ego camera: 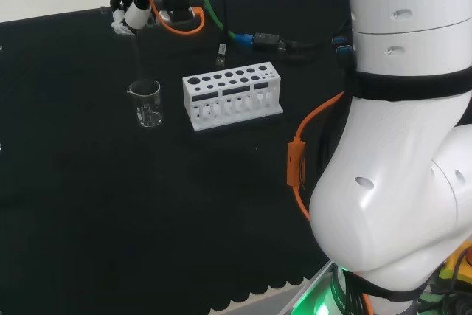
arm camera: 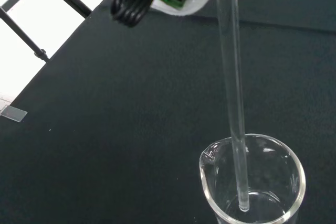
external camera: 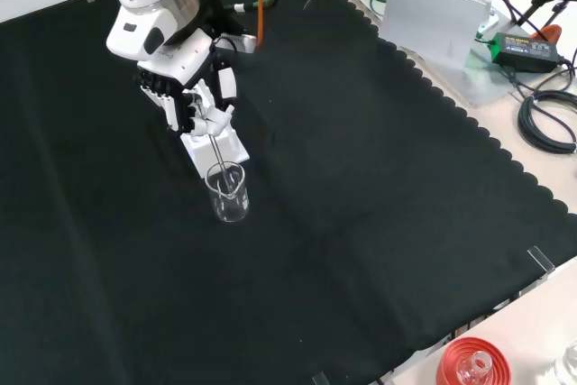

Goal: Put the glass rod back on the white test tube rack.

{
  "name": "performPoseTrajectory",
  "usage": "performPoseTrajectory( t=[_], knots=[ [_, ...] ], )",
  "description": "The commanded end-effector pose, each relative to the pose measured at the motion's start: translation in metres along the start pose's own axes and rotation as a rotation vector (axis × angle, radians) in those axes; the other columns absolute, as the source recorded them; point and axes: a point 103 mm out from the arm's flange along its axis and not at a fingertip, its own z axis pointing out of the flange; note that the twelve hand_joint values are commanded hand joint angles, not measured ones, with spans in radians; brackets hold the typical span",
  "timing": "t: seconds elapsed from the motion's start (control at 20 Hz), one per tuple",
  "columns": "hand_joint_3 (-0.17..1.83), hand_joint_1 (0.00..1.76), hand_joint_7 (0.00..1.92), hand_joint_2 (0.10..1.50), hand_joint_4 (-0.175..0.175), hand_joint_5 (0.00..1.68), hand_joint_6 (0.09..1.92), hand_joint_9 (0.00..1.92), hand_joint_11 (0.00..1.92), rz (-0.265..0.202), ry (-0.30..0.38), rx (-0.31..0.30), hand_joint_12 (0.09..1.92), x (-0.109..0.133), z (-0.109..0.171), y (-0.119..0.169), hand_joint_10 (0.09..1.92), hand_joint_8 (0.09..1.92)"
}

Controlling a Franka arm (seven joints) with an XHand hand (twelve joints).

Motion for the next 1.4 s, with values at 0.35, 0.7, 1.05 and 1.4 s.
performPoseTrajectory(
  t=[0.35,0.7,1.05,1.4],
  knots=[
    [0.79,1.19,1.56,0.68,-0.175,1.09,1.03,1.77,1.67,0.014,0.0,-0.014,0.73,-0.002,-0.009,-0.006,0.58,0.86],
    [0.79,1.19,1.56,0.68,-0.175,1.09,1.03,1.77,1.67,0.013,0.007,-0.04,0.73,-0.001,-0.034,-0.01,0.58,0.86],
    [0.79,1.19,1.56,0.68,-0.175,1.09,1.03,1.77,1.67,0.029,0.001,-0.067,0.73,-0.009,-0.059,-0.026,0.58,0.86],
    [0.79,1.19,1.56,0.68,-0.175,1.09,1.03,1.77,1.67,0.064,0.006,-0.101,0.73,-0.032,-0.079,-0.05,0.58,0.86]
  ],
)
